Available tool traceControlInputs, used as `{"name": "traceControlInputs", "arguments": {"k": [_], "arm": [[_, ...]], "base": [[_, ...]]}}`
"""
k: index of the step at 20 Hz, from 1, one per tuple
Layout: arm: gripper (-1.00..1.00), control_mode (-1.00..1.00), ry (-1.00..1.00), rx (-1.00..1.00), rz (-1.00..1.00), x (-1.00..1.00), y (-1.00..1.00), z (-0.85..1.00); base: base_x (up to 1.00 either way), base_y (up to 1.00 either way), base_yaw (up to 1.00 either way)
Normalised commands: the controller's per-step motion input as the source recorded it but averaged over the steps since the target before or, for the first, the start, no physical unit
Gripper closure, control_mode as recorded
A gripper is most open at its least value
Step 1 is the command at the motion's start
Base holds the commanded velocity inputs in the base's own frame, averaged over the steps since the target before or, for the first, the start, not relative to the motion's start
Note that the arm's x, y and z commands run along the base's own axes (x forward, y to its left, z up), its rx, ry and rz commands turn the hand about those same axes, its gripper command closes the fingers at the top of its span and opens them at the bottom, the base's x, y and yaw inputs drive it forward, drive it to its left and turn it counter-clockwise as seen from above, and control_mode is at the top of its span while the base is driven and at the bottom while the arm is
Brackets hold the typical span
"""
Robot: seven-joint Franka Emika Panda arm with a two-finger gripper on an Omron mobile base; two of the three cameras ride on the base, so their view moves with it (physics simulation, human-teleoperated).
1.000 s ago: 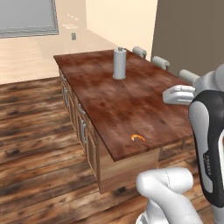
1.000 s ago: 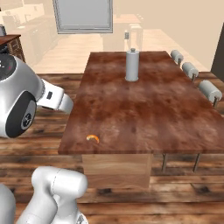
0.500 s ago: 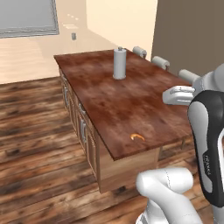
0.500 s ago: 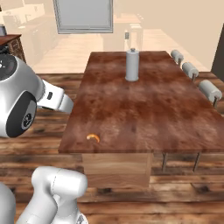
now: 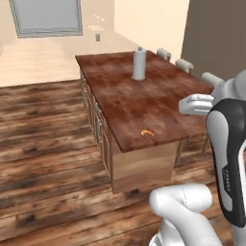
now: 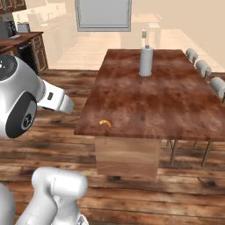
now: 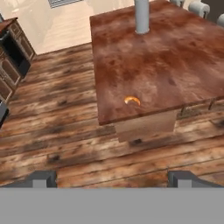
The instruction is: Open the fridge, remove the kiwi, onion, and shrimp, and place them on any counter.
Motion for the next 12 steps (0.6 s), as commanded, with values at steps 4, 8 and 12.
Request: {"name": "traceControlInputs", "arguments": {"k": [4,8,12], "arm": [[-1.0,1.0,0.0,0.0,0.0,0.0,0.0,0.0],[-1.0,1.0,0.0,0.0,0.0,0.0,0.0,0.0],[-1.0,1.0,0.0,0.0,0.0,0.0,0.0,0.0]], "base": [[-0.83,-0.19,0.48],[-0.93,-0.39,0.62],[-0.86,-0.32,0.71]]}}
